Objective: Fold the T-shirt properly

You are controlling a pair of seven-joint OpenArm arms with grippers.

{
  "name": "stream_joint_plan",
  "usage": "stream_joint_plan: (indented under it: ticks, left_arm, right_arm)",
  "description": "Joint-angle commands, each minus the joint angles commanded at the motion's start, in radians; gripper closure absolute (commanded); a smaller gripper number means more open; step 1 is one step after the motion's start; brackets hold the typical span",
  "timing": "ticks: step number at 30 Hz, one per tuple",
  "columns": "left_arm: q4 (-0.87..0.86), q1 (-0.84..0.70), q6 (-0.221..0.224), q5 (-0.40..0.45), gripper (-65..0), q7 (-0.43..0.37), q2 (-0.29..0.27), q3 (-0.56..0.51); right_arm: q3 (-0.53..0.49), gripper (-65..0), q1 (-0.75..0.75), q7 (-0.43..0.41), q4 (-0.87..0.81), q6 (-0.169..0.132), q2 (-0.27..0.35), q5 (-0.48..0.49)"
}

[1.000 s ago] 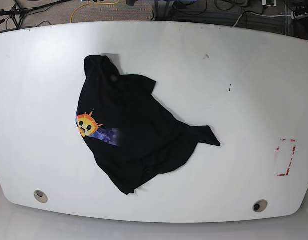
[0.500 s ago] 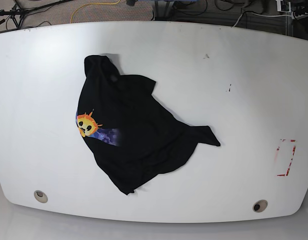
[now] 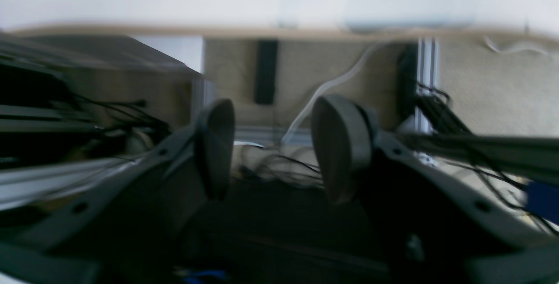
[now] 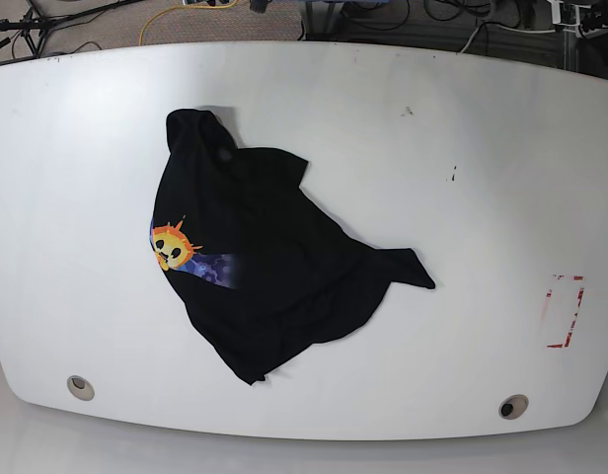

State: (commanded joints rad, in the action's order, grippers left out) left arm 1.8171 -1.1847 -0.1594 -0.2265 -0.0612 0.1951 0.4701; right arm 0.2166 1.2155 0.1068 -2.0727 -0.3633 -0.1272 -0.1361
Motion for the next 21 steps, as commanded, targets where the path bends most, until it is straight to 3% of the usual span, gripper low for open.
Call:
stream_joint_plan:
  ticks: [10,21]
  left_arm:
    - [0.018,0.002,-0.001,-0.023,-28.5,0.001,0.008,0.003]
    - [0.033,0.09,-0.007,0.018,-30.2,0.011,0.005,-0.035]
  right_arm:
    - [0.004,-9.0,-0.031,-0.009,0.009,0.002,-0.006,0.045]
    - [0.044,-9.3,-0.114,-0.012,0.059,0.008,-0.003,0.038]
